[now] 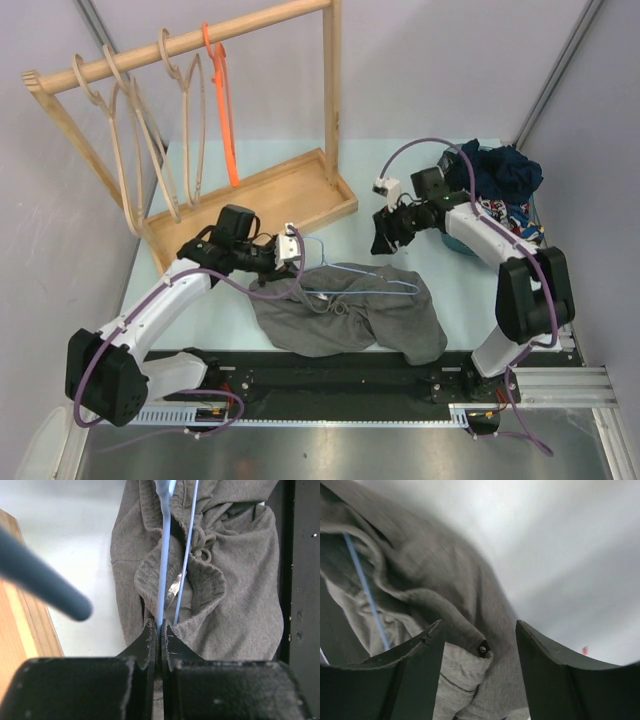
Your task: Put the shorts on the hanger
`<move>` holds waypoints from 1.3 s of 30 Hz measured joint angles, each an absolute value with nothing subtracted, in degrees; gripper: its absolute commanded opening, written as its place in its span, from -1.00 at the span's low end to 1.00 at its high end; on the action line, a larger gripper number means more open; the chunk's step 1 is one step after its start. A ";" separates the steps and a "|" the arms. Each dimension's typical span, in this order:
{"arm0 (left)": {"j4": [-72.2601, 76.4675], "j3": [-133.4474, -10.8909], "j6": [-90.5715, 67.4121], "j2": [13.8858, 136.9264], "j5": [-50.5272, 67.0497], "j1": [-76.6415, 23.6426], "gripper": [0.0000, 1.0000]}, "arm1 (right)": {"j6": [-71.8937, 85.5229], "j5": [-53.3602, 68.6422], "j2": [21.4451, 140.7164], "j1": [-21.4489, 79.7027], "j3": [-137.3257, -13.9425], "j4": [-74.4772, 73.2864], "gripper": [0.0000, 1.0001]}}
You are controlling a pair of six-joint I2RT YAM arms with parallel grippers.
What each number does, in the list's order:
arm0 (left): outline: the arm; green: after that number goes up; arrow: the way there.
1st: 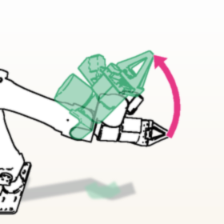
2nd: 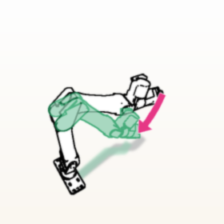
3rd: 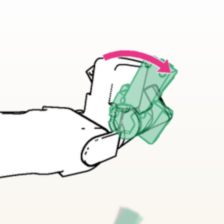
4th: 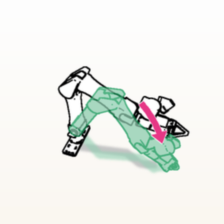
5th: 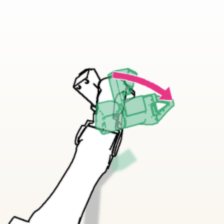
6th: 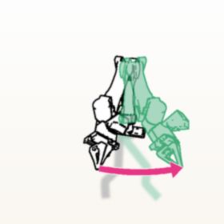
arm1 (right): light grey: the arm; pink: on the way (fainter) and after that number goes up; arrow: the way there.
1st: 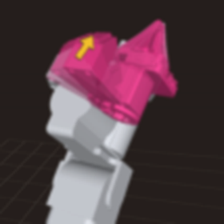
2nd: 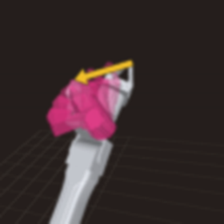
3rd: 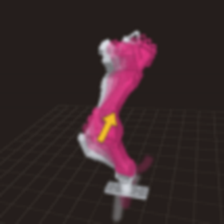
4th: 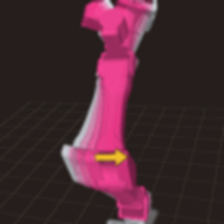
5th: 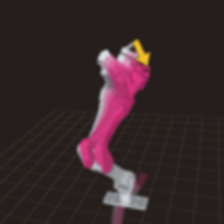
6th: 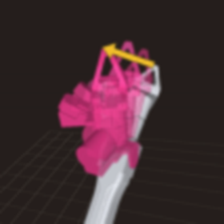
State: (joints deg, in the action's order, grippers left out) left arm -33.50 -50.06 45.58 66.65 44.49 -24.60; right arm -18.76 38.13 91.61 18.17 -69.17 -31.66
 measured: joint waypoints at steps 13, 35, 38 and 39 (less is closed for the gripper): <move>-34.28 -49.80 48.10 64.01 43.35 -25.65 -0.99 | -27.09 28.86 97.89 24.93 -69.34 -43.22 -0.06; -34.50 -48.40 46.54 61.45 42.24 -25.56 -0.99 | -32.73 26.33 91.15 21.78 -68.93 -59.70 -1.00; -34.11 -48.03 46.19 61.01 41.95 -24.97 -1.00 | -32.60 26.35 90.35 20.34 -67.51 -59.59 -1.00; -33.98 -47.86 46.09 60.97 41.74 -24.75 -1.00 | -32.60 26.30 89.86 19.84 -67.07 -59.57 -1.00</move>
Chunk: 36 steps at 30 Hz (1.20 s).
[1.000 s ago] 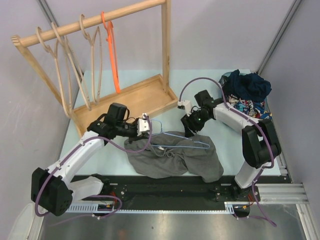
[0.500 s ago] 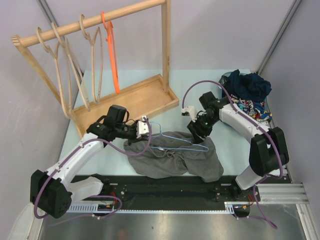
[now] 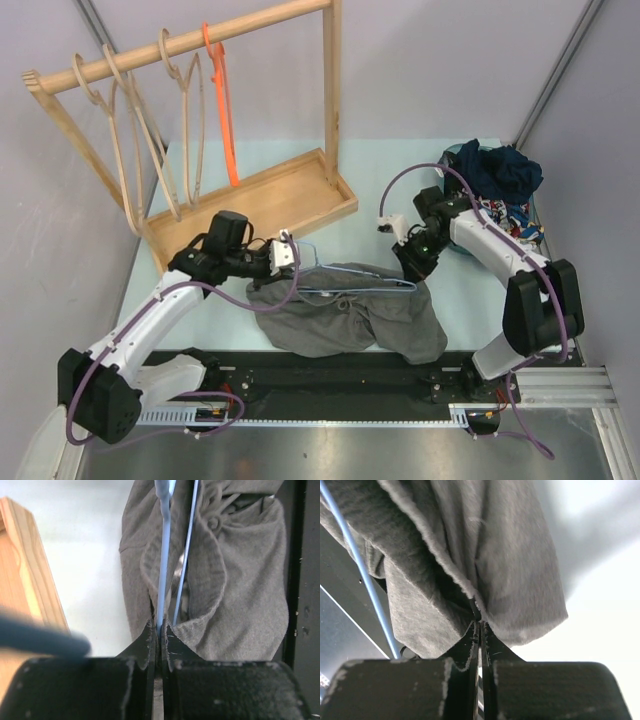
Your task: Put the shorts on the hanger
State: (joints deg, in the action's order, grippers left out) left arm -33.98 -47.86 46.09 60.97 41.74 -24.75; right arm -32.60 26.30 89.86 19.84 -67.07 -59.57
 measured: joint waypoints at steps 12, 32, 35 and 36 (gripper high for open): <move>-33.93 -47.13 46.68 62.74 38.30 -22.74 -1.00 | -30.39 26.11 80.25 15.44 -63.07 -55.24 -1.00; -32.64 -52.12 41.34 73.01 25.61 -33.41 -1.00 | -26.35 24.43 70.87 21.78 -62.96 -52.88 -0.87; -32.62 -53.34 39.75 73.10 25.12 -34.00 -1.00 | -24.86 24.93 70.89 23.22 -63.11 -51.64 -0.14; -32.58 -53.49 39.44 73.10 25.08 -34.00 -1.00 | -24.56 25.17 70.94 23.31 -63.24 -51.20 0.01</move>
